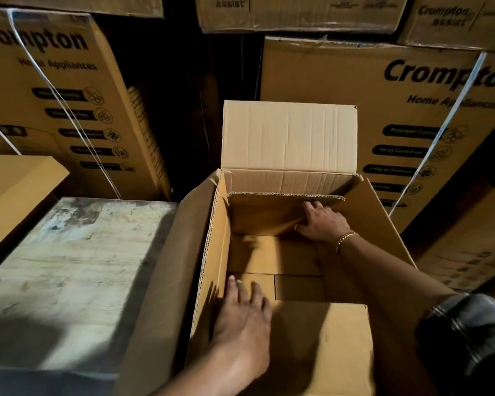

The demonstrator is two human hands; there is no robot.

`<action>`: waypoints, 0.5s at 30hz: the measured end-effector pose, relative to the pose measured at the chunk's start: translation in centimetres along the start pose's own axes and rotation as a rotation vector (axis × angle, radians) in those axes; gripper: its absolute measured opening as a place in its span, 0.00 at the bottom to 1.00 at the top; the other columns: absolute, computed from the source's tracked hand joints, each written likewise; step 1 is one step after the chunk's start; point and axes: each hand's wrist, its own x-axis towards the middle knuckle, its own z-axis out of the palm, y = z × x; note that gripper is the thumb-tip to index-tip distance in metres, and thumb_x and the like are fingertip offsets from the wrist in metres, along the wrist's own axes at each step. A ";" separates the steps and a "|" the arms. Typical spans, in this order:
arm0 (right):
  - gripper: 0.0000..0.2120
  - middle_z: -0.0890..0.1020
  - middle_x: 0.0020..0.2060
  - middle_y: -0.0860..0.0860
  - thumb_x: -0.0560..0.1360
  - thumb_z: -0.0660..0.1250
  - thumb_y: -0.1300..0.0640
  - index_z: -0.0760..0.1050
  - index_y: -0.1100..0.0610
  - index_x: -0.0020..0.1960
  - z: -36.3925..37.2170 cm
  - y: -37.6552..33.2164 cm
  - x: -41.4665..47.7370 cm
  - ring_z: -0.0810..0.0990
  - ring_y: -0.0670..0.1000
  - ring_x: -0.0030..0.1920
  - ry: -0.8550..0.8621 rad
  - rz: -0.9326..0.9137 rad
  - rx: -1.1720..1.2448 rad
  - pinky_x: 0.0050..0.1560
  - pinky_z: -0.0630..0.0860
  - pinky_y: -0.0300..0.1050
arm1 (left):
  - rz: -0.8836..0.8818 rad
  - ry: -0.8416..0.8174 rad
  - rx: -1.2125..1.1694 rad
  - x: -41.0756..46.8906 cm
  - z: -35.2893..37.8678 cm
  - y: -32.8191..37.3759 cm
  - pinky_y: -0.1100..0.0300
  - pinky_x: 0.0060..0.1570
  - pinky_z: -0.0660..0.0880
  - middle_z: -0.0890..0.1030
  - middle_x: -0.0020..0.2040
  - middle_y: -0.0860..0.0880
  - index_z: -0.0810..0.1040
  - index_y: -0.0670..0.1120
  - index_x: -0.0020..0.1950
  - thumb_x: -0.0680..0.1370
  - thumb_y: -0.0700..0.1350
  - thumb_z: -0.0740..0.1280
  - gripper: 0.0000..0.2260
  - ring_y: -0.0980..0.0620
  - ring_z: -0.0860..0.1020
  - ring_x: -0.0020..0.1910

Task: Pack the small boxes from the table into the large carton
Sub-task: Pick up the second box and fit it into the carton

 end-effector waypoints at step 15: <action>0.32 0.70 0.69 0.55 0.74 0.65 0.43 0.63 0.52 0.75 -2.8 0.2 1.5 0.73 0.61 0.68 -0.072 0.076 0.062 0.62 0.73 0.57 | 0.108 0.450 -0.478 -6.3 1.5 1.2 0.50 0.63 0.67 0.69 0.62 0.48 0.64 0.51 0.64 0.82 0.50 0.55 0.12 0.45 0.73 0.63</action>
